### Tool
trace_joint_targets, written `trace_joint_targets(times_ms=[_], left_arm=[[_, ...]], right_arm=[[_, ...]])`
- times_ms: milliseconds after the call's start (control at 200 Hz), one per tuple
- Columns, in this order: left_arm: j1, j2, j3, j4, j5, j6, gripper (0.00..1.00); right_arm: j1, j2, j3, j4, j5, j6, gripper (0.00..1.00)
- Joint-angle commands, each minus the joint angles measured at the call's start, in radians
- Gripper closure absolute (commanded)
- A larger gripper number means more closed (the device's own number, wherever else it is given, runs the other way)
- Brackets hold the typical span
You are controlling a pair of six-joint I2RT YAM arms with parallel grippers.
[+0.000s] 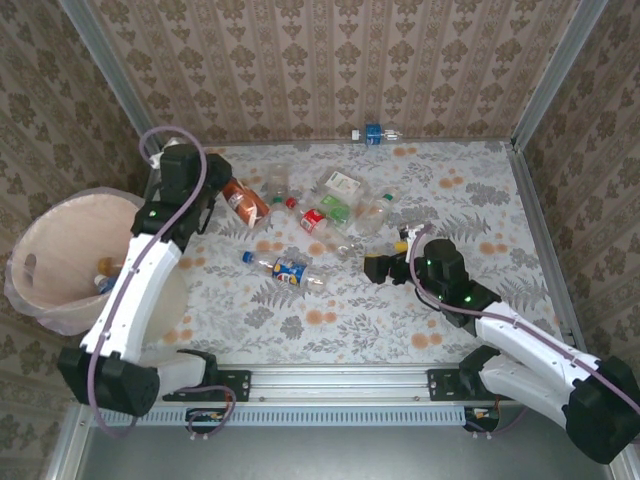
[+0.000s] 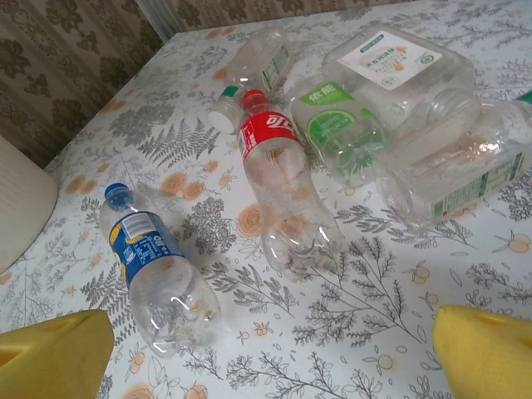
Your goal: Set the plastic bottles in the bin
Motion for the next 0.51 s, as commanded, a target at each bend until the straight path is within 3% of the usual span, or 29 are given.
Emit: trace_joint_targets(times_ms=[0,225,500], left_arm=[[0.005,-0.071,0.067,-0.071,-0.073,0.126,0.82],[0.026,-0.137,0.2,-0.224,-0.273,0.27,0.8],[0.154,-0.201,0.234,-0.265,-0.341,0.33,0.79]], right_arm=[[0.008,0.014,0.031,0.053,-0.01,-0.024,0.0],[0.009,0.049,0.036,0.086,-0.015,-0.026,0.0],[0.013,0.091,0.062,0.096,-0.041,-0.034,0.0]])
